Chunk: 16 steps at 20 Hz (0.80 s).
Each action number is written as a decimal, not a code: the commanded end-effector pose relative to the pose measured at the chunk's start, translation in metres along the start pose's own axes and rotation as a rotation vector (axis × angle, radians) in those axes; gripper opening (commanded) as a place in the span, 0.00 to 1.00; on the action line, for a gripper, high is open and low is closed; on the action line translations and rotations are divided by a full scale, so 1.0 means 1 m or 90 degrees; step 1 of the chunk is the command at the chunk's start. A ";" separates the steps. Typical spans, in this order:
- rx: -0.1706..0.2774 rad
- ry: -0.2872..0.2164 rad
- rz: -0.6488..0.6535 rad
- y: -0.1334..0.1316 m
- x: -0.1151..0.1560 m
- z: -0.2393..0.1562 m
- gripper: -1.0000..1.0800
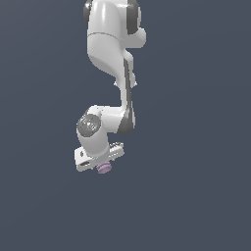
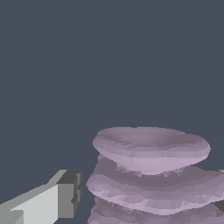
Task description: Pick up the object and move it to a goal position.
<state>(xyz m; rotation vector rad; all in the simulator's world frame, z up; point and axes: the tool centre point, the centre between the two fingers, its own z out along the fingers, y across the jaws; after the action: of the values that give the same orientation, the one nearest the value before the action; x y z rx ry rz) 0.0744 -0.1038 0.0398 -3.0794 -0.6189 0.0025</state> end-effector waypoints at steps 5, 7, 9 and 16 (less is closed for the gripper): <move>-0.001 0.001 0.000 0.000 0.001 -0.001 0.00; -0.001 0.001 0.000 0.000 0.001 -0.001 0.00; -0.001 0.001 0.000 0.000 0.001 -0.001 0.00; -0.001 0.001 0.000 0.012 -0.003 -0.006 0.00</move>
<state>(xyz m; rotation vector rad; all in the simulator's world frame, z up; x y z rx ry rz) 0.0756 -0.1098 0.0434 -3.0786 -0.6215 0.0013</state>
